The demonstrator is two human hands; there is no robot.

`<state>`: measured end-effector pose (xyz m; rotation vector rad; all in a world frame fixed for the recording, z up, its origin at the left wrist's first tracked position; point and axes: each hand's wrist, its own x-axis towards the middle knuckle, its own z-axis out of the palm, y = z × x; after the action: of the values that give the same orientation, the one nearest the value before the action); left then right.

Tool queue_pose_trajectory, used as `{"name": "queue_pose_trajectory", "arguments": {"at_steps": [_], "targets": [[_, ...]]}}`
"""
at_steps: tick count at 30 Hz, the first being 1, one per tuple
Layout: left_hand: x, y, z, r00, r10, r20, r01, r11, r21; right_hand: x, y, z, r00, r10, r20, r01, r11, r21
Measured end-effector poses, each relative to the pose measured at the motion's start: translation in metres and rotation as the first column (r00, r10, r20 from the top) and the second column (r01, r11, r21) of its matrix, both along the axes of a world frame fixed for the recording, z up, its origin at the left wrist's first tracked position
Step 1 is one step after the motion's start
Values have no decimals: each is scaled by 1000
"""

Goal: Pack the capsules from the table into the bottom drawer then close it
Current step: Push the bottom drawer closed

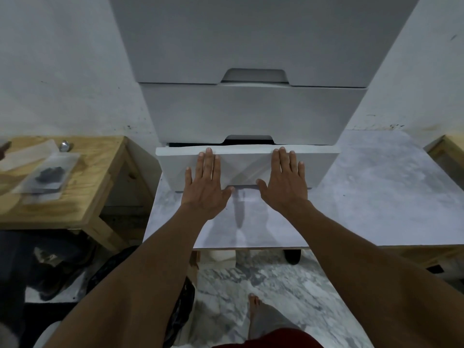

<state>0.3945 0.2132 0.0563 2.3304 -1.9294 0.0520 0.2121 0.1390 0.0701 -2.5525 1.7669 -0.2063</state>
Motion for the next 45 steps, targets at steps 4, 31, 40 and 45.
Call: {"name": "queue_pose_trajectory", "arguments": {"at_steps": [4, 31, 40, 45], "targets": [[4, 2, 3, 1000, -18, 19, 18, 1000, 18, -1, -1, 3, 1000, 11, -16, -11, 1000, -12], [14, 9, 0, 999, -40, 28, 40, 999, 1, 2, -6, 9, 999, -48, 2, 48, 999, 26], [17, 15, -2, 1000, -22, 10, 22, 1000, 23, 7, 12, 7, 999, -44, 0, 44, 997, 57], [12, 14, 6, 999, -30, -17, 31, 999, 21, 1, 13, 8, 1000, -20, 16, 20, 999, 46]]}}
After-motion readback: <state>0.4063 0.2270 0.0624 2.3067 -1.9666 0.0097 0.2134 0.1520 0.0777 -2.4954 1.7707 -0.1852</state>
